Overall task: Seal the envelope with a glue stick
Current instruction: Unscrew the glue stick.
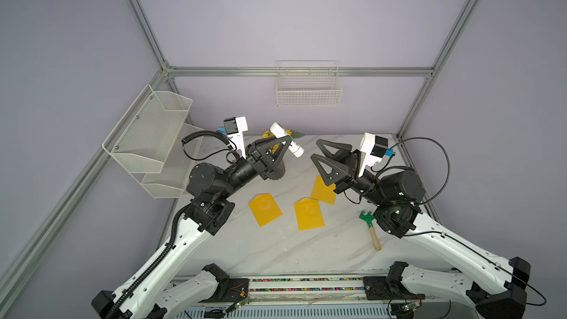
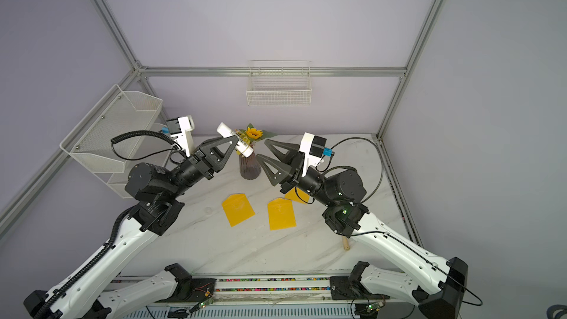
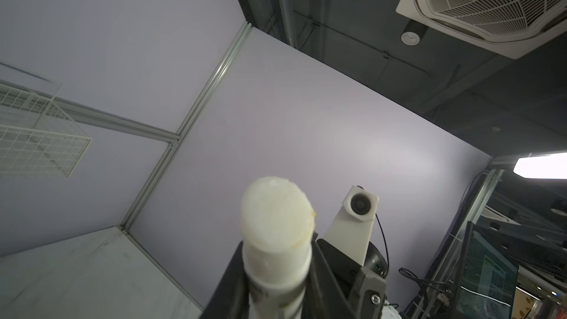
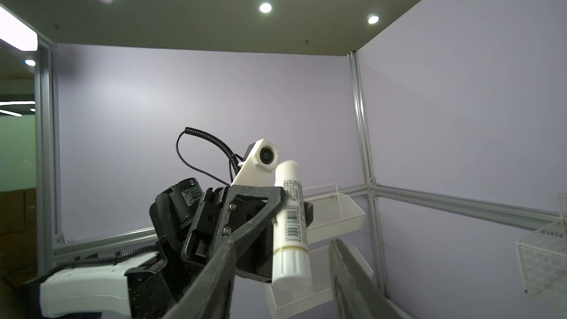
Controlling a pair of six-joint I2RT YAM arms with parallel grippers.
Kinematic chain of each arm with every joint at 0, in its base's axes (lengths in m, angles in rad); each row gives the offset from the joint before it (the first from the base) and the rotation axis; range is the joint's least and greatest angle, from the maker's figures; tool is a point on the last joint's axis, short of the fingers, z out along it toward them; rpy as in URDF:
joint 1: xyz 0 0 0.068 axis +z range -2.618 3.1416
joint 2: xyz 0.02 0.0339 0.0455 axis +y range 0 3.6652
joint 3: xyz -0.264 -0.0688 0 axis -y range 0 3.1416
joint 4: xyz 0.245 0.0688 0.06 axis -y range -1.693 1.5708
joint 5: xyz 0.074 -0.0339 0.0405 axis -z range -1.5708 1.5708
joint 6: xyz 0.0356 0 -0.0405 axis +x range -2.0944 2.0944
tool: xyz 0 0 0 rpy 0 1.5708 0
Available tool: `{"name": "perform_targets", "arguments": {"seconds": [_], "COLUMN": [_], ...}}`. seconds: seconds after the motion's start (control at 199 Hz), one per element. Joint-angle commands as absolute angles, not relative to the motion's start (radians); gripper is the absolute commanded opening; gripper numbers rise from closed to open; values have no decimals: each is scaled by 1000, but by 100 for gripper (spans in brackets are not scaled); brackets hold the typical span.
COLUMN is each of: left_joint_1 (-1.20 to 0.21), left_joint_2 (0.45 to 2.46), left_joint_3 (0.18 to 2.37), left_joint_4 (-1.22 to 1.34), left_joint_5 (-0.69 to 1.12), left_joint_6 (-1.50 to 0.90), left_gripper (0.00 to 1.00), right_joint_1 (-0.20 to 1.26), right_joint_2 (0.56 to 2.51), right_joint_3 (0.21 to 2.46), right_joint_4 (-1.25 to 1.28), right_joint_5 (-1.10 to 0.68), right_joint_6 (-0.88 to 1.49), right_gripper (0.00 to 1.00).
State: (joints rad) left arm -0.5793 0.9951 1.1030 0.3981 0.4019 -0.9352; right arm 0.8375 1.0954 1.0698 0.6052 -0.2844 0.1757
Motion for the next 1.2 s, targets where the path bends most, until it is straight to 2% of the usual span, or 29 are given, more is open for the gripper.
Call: {"name": "perform_targets", "arguments": {"seconds": [0.0,0.175,0.336,0.557,0.767,0.953,1.048,1.198], "left_joint_1": [-581,-581,-581,-581,-581,-581,-581,-581], "left_joint_2": [987,986,983,989,992,1001,1007,1026], "left_joint_3": [1080,1063,1071,1073,1071,1071,1072,1083], "left_joint_4": [485,479,473,491,512,516,517,597], "left_joint_5": [294,268,264,278,286,292,297,351], "left_joint_6": [-1103,-1144,-1145,-1169,-1180,-1187,-1186,-1133], "left_gripper": [3,3,3,3,3,3,3,1], "right_joint_1": [836,835,836,837,836,837,837,836], "right_joint_2": [1142,1210,1235,1253,1267,1266,1259,1245], "right_joint_3": [1093,1139,1147,1143,1155,1167,1167,1161], "right_joint_4": [635,581,559,566,557,539,538,528], "right_joint_5": [-322,-318,-305,-272,-272,-258,-250,-216], "right_joint_6": [-123,-284,-320,-305,-282,-275,-257,-63], "right_gripper": [49,45,42,34,35,31,20,14]}}
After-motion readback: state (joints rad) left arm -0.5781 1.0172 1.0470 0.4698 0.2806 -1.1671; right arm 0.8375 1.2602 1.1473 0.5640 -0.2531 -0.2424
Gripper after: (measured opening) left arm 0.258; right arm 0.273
